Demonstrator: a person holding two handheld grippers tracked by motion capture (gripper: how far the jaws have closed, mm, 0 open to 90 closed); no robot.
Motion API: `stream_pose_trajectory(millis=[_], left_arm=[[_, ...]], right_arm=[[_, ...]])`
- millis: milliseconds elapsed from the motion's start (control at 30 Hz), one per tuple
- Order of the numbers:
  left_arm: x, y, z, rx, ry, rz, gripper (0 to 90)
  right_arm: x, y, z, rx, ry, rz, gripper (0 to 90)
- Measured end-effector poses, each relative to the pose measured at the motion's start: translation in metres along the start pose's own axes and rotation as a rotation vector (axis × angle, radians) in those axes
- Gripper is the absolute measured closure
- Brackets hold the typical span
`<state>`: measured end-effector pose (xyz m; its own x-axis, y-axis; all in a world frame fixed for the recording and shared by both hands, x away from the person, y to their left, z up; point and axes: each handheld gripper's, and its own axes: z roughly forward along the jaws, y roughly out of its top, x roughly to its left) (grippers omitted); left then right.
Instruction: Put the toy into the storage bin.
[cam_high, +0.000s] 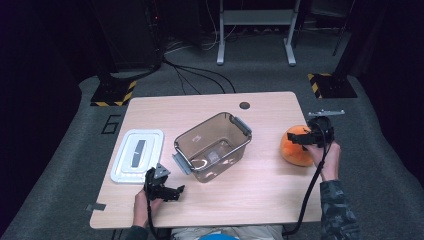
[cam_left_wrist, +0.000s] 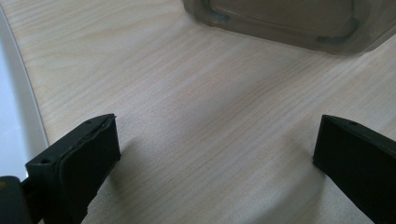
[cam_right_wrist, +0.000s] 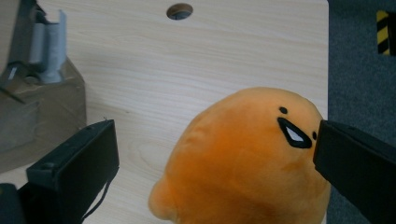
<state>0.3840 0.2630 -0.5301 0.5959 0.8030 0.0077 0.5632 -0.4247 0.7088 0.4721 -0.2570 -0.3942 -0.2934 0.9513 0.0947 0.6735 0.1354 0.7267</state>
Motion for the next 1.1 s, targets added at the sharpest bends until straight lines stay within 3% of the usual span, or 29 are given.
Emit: stream_pose_trajectory(millis=[267, 433, 500, 633, 767, 900, 933, 1100], left_arm=[[0.000, 0.000, 0.000, -0.001, 0.000, -0.001, 0.0], [0.000, 0.000, 0.000, 0.000, 0.000, 0.000, 0.0], [0.000, 0.000, 0.000, 0.000, 0.000, 0.000, 0.0], [0.000, 0.000, 0.000, 0.000, 0.000, 0.001, 0.0], [0.000, 0.000, 0.000, -0.001, 0.000, -0.001, 0.0], [0.000, 0.000, 0.000, 0.000, 0.000, 0.000, 0.0], [0.000, 0.000, 0.000, -0.001, 0.000, -0.001, 0.0], [0.000, 0.000, 0.000, 0.000, 0.000, 0.001, 0.0]], right_arm=[[-0.021, -0.001, 0.020, 0.062, -0.026, 0.102, 0.6], [-0.032, 0.000, 0.029, 0.069, -0.016, 0.150, 2.1], [-0.037, 0.001, 0.033, 0.084, -0.008, 0.204, 4.2], [-0.039, 0.000, 0.037, 0.089, -0.011, 0.226, 11.2], [-0.042, -0.004, 0.043, 0.104, -0.023, 0.268, 24.0], [-0.040, -0.007, 0.045, 0.111, -0.030, 0.257, 33.9], [-0.040, -0.008, 0.047, 0.109, -0.029, 0.244, 41.9], [-0.038, -0.009, 0.044, 0.091, -0.026, 0.218, 56.4]])
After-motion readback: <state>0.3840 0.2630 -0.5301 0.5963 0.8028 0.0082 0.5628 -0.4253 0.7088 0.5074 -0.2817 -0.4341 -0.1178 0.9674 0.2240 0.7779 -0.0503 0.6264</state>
